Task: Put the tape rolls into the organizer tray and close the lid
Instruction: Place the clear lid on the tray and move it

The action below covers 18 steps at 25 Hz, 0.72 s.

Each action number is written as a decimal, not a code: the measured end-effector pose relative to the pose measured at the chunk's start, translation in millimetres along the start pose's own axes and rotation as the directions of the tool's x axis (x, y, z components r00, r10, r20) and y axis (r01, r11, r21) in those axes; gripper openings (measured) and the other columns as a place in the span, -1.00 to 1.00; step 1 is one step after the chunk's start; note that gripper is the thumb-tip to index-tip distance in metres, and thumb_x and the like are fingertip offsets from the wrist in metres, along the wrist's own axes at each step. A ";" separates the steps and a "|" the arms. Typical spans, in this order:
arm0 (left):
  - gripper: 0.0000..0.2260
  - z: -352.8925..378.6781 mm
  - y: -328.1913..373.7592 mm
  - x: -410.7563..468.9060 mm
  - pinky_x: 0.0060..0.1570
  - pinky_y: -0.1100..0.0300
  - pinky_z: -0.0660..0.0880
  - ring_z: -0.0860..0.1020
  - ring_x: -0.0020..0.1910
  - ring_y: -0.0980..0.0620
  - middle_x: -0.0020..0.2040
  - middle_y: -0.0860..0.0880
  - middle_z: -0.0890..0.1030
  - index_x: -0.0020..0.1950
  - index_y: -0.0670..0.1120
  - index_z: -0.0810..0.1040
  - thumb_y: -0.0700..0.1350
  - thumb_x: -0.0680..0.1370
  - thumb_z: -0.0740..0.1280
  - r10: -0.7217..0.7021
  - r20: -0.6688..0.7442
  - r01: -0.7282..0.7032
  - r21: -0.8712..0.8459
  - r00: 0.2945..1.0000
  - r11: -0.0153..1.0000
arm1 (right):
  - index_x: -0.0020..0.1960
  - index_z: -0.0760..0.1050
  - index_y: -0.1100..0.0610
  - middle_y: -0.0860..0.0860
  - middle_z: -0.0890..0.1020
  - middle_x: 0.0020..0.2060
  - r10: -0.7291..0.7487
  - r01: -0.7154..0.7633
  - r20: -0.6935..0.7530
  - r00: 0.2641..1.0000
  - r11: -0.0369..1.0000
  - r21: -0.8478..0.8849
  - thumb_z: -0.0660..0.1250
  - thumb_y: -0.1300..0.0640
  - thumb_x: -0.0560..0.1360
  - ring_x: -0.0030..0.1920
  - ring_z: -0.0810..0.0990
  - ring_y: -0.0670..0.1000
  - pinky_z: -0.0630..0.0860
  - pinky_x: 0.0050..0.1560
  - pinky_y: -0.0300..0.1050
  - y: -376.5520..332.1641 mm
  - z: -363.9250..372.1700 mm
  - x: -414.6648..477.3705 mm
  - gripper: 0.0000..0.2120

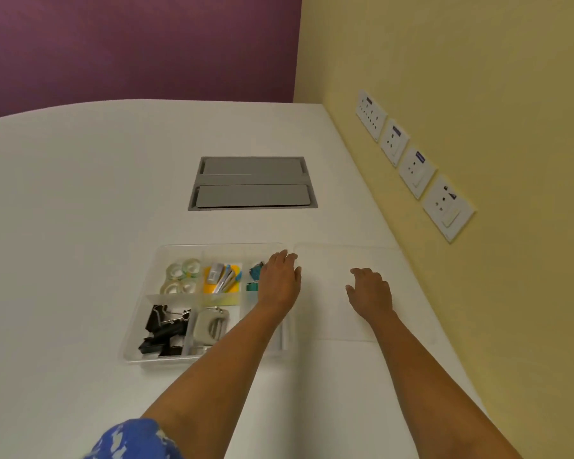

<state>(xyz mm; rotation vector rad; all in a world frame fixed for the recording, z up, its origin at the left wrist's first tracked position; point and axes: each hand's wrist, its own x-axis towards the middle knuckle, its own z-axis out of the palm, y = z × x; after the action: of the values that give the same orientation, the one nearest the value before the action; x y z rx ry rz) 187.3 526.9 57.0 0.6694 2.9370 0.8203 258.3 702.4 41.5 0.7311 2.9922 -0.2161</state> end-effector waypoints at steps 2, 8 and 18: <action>-0.66 17.1 21.5 -2.2 0.40 0.06 0.27 0.30 0.44 -0.05 0.45 -0.10 0.36 0.40 -0.10 0.35 -0.08 0.63 0.15 0.005 0.019 -0.005 -0.009 1.000 1.000 | 0.46 0.23 0.13 0.11 0.39 0.38 0.069 -0.070 0.033 0.997 0.997 0.012 0.17 0.03 0.61 0.35 0.39 0.13 0.37 0.31 -0.01 30.9 0.1 -2.0 -0.55; -0.61 62.1 54.8 -12.1 0.45 0.08 0.20 0.19 0.49 -0.06 0.51 -0.11 0.24 0.46 -0.12 0.26 -0.09 0.63 0.15 0.006 0.256 -0.006 -0.004 0.967 1.000 | 0.47 0.17 0.19 0.16 0.32 0.40 0.258 -0.265 0.115 0.959 0.963 0.048 0.17 0.04 0.61 0.38 0.35 0.16 0.38 0.35 0.02 98.1 4.3 -11.1 -0.51; -0.44 93.5 53.2 -18.8 0.49 -0.21 -0.09 -0.25 0.52 -0.26 0.56 -0.18 -0.26 0.55 -0.01 -0.14 0.08 0.64 0.05 -0.375 0.427 0.296 0.239 0.823 0.925 | 0.42 0.28 0.20 0.15 0.47 0.31 0.313 -0.317 0.054 0.948 0.934 0.163 0.19 0.10 0.60 0.32 0.44 0.14 0.41 0.30 -0.03 123.9 12.2 -3.8 -0.57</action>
<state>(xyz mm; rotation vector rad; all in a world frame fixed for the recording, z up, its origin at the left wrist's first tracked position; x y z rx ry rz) 237.8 606.0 1.2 0.2754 2.5728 0.3250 319.3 807.7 14.6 1.1994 2.7988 -0.4632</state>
